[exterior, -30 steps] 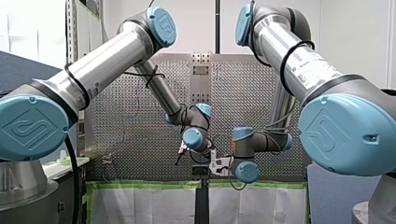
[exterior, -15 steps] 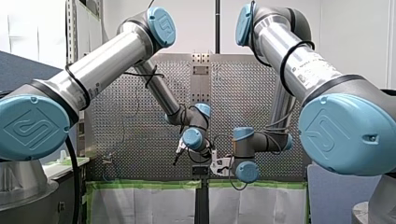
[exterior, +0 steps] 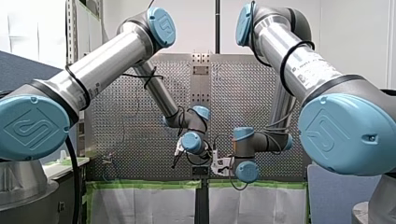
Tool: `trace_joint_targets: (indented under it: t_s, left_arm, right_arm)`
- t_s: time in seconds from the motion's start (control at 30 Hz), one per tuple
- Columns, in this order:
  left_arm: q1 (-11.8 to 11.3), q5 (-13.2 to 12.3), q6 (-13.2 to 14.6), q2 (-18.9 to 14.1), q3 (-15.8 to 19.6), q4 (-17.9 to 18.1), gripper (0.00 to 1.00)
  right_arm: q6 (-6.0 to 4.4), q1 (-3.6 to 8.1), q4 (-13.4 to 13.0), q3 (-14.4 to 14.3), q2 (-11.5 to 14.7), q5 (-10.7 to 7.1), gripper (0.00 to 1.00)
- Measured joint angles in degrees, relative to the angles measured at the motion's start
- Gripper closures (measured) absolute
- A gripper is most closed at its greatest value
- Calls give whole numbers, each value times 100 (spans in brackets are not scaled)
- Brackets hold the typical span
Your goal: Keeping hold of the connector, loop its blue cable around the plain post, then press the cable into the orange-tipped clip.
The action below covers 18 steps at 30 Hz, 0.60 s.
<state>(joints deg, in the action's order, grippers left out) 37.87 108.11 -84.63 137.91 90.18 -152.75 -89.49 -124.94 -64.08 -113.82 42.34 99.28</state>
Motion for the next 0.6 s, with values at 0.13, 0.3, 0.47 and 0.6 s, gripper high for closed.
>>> trace_joint_targets:
  t_s: [0.13, 0.3, 0.47, 0.6]
  left_arm:
    - [16, 2, 5, 1, 11, 70, 98]
    - [20, -14, -6, 2, 7, 85, 87]
    - [9, -95, 2, 2, 9, 87, 69]
    - [-1, -216, 78, 3, 9, 73, 66]
  right_arm:
    - [0, 2, 0, 0, 2, 3, 100]
    - [0, 1, 0, 1, 2, 4, 100]
    - [5, 0, 0, 0, 3, 2, 100]
    - [14, -14, 0, 0, 3, -3, 100]
